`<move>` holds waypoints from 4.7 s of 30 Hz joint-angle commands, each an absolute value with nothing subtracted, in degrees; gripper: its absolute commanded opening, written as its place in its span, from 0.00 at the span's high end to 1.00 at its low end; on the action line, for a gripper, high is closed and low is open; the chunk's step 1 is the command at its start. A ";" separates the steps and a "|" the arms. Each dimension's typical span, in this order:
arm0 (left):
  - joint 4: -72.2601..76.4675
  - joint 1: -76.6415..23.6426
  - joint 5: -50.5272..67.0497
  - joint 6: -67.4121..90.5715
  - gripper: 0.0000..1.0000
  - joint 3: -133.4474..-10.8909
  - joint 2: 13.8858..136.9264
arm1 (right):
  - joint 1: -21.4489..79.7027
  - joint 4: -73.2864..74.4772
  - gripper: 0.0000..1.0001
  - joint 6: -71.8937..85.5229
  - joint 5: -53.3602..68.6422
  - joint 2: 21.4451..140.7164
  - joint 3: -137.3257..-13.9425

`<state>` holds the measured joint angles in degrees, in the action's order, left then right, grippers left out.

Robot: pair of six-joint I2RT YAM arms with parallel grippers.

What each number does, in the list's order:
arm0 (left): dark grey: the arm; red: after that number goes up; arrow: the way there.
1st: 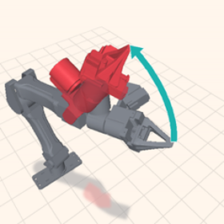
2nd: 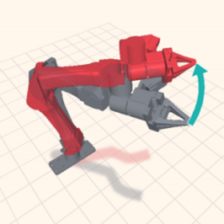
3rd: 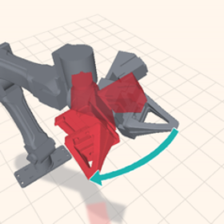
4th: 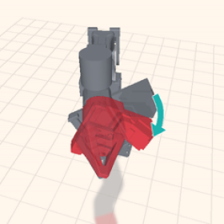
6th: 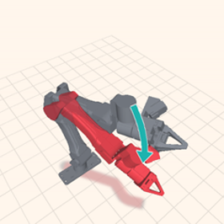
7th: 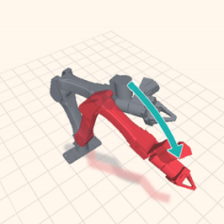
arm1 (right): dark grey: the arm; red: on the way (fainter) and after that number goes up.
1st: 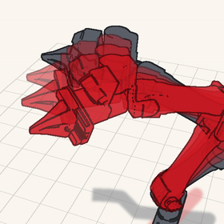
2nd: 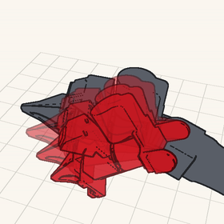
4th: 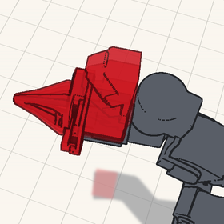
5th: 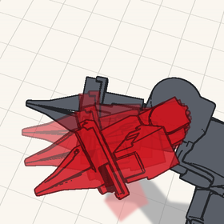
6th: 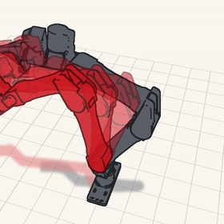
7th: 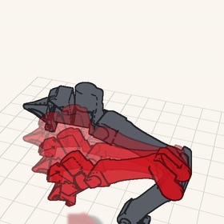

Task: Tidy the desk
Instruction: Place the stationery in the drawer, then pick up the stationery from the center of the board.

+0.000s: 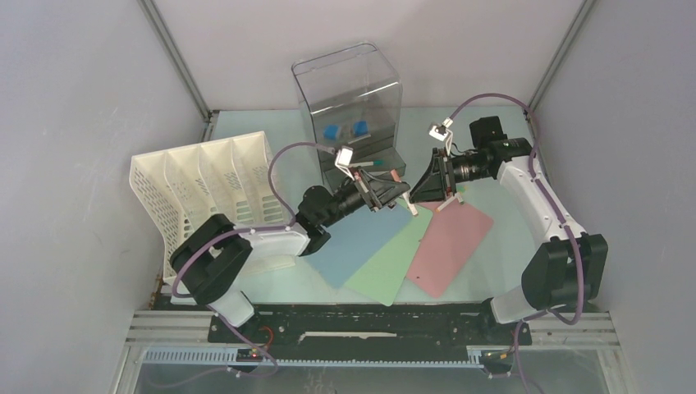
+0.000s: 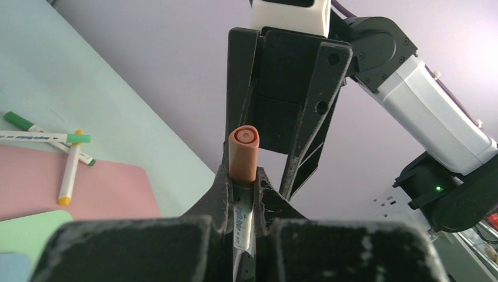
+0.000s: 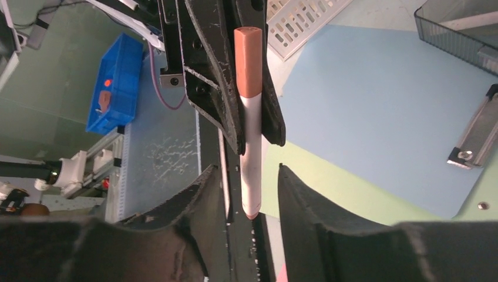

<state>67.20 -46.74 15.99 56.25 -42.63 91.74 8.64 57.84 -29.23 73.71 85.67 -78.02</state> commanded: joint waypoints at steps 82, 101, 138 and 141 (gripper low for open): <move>-2.65 -44.25 -38.50 -23.51 0.62 -84.07 111.05 | 6.35 56.69 0.00 -30.06 66.80 85.31 -78.14; 1.08 -44.47 -24.65 -6.59 0.33 -68.56 90.66 | 6.17 56.43 0.00 -30.32 64.48 86.24 -78.14; 19.73 -42.86 -14.23 14.25 0.00 -32.06 53.17 | 1.85 45.82 0.00 -17.96 33.52 91.41 -75.97; 19.72 -42.74 -14.50 14.63 0.00 -30.77 51.91 | 1.80 45.11 0.00 -18.58 30.82 93.24 -76.00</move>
<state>16.93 -43.29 -13.39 13.02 -31.68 54.41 2.00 47.57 -19.29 36.18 91.55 -76.16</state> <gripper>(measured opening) 0.996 0.993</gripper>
